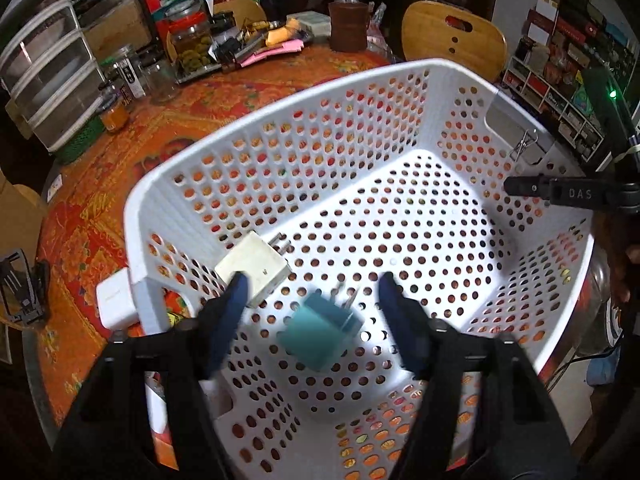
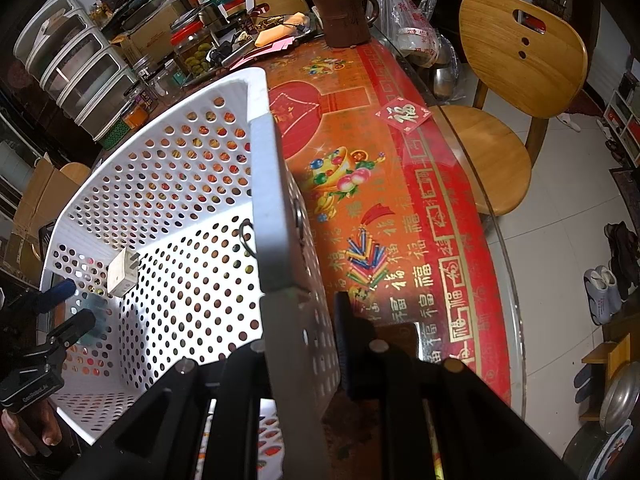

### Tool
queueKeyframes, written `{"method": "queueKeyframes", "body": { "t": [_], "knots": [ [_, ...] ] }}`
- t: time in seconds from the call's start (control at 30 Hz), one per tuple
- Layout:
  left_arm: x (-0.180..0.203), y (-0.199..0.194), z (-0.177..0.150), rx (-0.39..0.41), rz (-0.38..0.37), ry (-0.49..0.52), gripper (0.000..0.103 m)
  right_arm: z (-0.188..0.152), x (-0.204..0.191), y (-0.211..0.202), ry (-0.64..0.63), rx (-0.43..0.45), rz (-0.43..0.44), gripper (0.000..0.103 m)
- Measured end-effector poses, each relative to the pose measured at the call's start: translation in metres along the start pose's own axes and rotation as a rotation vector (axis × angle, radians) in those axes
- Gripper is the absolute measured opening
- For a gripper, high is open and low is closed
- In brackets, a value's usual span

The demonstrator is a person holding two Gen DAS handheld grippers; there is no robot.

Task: Organize rigid objects
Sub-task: 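Lower the light-blue charger into the basket and open the left gripper, then grasp the large white charger with the left gripper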

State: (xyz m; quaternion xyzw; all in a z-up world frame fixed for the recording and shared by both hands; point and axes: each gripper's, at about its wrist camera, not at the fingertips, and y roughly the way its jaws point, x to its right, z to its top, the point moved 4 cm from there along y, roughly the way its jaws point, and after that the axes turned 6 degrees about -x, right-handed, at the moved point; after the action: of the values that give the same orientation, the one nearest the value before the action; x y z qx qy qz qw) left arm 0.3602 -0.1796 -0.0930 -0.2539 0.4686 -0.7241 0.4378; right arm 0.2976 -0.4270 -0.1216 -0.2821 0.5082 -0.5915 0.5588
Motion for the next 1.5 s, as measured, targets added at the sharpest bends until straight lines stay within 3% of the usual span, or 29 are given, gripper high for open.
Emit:
{"method": "queueKeyframes", "body": {
  "t": [0.07,0.27,0.4,0.47,0.53,0.67,0.77,0.87,0.97,1.13,1.2,1.27,1.5],
  "knots": [
    [-0.002,-0.009,-0.001,0.037,0.024,0.005,0.090,0.000,-0.001,0.000,-0.001,-0.002,-0.001,0.014],
    [-0.024,-0.044,-0.007,0.130,0.040,-0.059,0.090,0.000,-0.003,-0.001,-0.003,0.000,-0.007,0.014],
    [-0.067,-0.072,-0.019,0.195,0.045,-0.154,0.091,0.000,-0.003,-0.001,-0.004,-0.001,-0.006,0.014],
    [-0.100,-0.080,-0.025,0.213,0.091,-0.220,0.100,0.000,-0.003,-0.001,-0.004,-0.001,-0.004,0.014],
    [-0.133,-0.076,-0.031,0.193,0.121,-0.279,0.102,0.001,-0.003,-0.001,-0.005,-0.002,-0.002,0.014],
    [-0.210,-0.029,-0.049,0.089,0.137,-0.448,0.102,0.000,-0.003,-0.001,-0.007,-0.002,0.000,0.014],
    [-0.233,0.011,-0.056,0.004,0.164,-0.482,0.101,0.001,-0.003,-0.001,-0.007,-0.002,0.002,0.014],
    [-0.235,0.042,-0.060,-0.052,0.133,-0.485,0.096,0.001,-0.003,0.000,-0.009,-0.002,0.004,0.014],
    [-0.232,0.053,-0.060,-0.052,0.102,-0.491,0.096,0.001,-0.003,0.000,-0.012,-0.003,0.006,0.014],
    [-0.227,0.075,-0.054,-0.105,0.172,-0.487,0.090,0.001,-0.003,0.000,-0.016,-0.003,0.003,0.014],
    [-0.229,0.084,-0.055,-0.104,0.150,-0.520,0.088,0.001,-0.004,0.000,-0.016,-0.003,0.004,0.014],
    [-0.231,0.092,-0.053,-0.113,0.133,-0.527,0.078,0.001,-0.004,0.000,-0.017,-0.003,0.003,0.014],
    [-0.227,0.094,-0.054,-0.104,0.174,-0.511,0.075,0.001,-0.004,-0.001,-0.019,-0.004,-0.002,0.014]
  ]
}}
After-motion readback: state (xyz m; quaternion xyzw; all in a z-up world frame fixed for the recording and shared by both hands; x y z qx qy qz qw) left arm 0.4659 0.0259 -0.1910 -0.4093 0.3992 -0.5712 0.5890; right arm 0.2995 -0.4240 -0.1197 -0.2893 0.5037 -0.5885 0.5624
